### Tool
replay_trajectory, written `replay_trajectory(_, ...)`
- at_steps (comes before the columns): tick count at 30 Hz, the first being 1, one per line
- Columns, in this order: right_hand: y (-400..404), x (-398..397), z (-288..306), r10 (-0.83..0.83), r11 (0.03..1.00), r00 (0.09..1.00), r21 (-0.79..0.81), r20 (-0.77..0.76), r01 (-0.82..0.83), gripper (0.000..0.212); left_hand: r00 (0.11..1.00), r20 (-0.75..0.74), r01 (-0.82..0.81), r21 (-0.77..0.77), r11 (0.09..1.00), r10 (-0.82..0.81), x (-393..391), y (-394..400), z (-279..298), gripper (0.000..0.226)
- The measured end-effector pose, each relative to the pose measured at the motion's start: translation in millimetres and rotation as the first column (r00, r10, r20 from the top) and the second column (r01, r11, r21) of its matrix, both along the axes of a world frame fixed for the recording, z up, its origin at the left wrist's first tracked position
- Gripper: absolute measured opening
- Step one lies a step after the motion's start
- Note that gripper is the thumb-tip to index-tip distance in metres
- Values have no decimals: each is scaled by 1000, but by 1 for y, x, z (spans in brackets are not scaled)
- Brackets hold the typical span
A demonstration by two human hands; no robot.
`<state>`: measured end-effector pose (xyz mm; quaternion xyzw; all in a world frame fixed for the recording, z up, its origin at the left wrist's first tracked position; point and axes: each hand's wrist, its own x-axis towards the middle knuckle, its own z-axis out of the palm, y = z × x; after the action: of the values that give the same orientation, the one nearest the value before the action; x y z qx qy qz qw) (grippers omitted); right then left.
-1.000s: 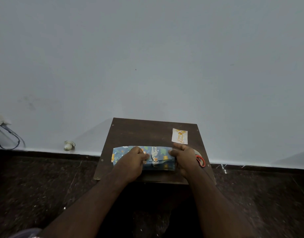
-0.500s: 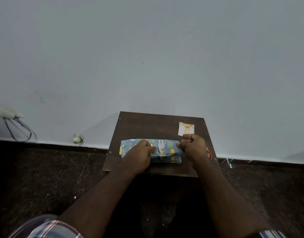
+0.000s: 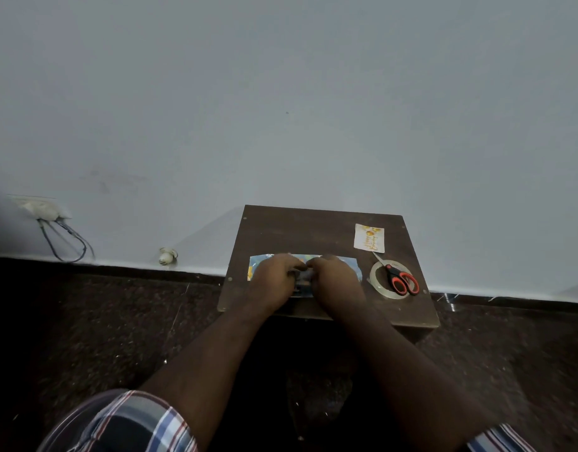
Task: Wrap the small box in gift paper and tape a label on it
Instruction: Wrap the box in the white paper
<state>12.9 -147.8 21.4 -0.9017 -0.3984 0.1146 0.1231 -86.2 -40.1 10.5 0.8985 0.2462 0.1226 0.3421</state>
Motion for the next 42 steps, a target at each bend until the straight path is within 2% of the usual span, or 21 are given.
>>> replay_trajectory(2, 1, 0, -1, 46, 998, 999, -36, 16, -45, 30, 977, 139, -159, -12, 987, 159, -12, 10, 0, 28)
replay_trajectory(4, 2, 2, 1, 74, 996, 997, -47, 25, -72, 31, 895, 216, -385, -69, 920, 390, -22, 21, -5, 25)
replay_trajectory(6, 2, 1, 1, 96, 994, 994, -50, 54, -93, 31, 800, 122, -534, -300, 790, 587, -26, 29, -7, 19)
replay_trajectory(8, 3, -1, -2, 103, 994, 992, -50, 68, -100, 28, 767, -84, -545, -608, 577, 637, -25, 33, -5, 27)
replay_trajectory(9, 3, -2, -3, 101, 994, 992, -45, 80, -98, 27, 764, -153, -528, -707, 470, 627, -25, 34, -4, 32)
replay_trajectory(11, 2, -2, -4, 99, 994, 991, -46, 94, -95, 27, 768, -210, -500, -786, 363, 605, -23, 35, -4, 33)
replay_trajectory(13, 2, -1, -3, 105, 994, 990, -49, 90, -101, 28, 768, -217, -478, -820, 314, 602, -21, 35, -4, 30)
replay_trajectory(18, 2, 1, -2, 126, 992, 990, -39, 61, -123, 30, 790, -234, -495, -789, 364, 567, -18, 50, -14, 16)
replay_trajectory(22, -2, 3, -1, 147, 989, 988, -36, 43, -145, 32, 788, -224, -492, -789, 367, 574, -17, 55, -16, 9)
replay_trajectory(27, -3, 2, 1, 175, 984, 983, -49, 46, -173, 38, 791, -227, -481, -805, 347, 568, -15, 59, -18, 15)
replay_trajectory(34, -6, 0, -2, 185, 983, 981, -33, 55, -183, 37, 768, -271, -518, -795, 315, 580, -15, 64, -17, 12)
replay_trajectory(42, -7, -3, -4, 179, 984, 981, -25, 70, -178, 33, 744, -248, -520, -798, 305, 621, -7, 63, -13, 18)
